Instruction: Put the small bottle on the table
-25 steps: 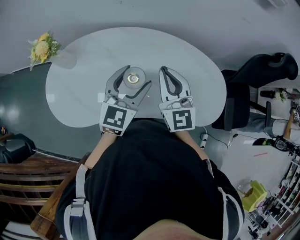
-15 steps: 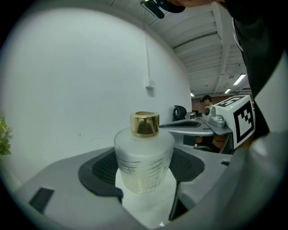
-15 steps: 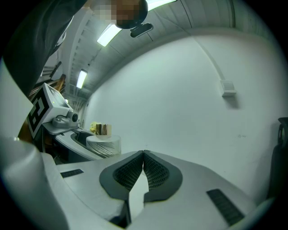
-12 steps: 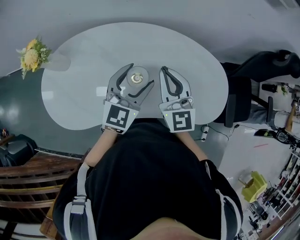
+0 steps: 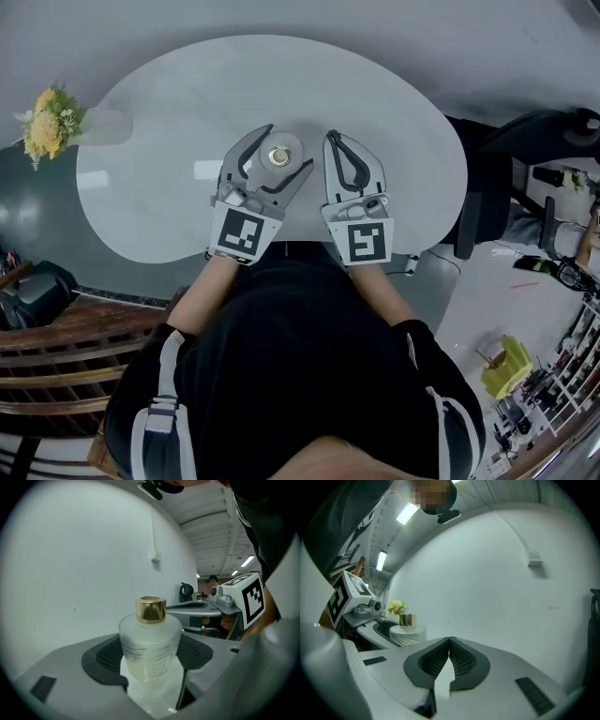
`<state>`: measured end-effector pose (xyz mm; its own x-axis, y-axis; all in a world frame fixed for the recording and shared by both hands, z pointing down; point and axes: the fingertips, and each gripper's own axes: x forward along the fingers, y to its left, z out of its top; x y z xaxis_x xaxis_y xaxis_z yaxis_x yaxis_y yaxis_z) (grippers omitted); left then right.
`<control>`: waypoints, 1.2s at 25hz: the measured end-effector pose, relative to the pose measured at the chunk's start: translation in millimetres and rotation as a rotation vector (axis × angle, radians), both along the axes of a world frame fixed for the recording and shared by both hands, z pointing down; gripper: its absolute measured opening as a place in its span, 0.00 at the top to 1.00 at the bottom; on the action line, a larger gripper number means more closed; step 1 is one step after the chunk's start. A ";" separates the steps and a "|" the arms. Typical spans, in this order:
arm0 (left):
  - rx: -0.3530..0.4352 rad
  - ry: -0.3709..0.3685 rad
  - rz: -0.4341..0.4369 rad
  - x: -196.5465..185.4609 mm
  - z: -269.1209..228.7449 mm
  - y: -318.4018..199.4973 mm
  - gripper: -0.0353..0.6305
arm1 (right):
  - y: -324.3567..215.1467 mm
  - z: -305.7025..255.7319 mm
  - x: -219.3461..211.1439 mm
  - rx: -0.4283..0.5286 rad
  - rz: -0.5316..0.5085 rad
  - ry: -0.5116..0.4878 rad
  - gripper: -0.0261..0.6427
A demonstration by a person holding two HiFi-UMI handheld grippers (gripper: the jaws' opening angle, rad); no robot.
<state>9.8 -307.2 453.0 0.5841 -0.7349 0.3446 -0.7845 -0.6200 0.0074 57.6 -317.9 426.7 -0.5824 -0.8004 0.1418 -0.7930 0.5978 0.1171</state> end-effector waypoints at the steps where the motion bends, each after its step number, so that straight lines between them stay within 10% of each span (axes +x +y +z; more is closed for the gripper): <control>1: -0.003 0.001 0.000 -1.8 2.4 -1.8 0.45 | -1.6 2.7 -2.3 -0.004 -0.002 0.001 0.93; 30: -0.063 -0.079 0.054 0.7 122.3 -50.8 0.45 | -46.9 115.2 -3.5 -0.164 0.014 0.061 0.93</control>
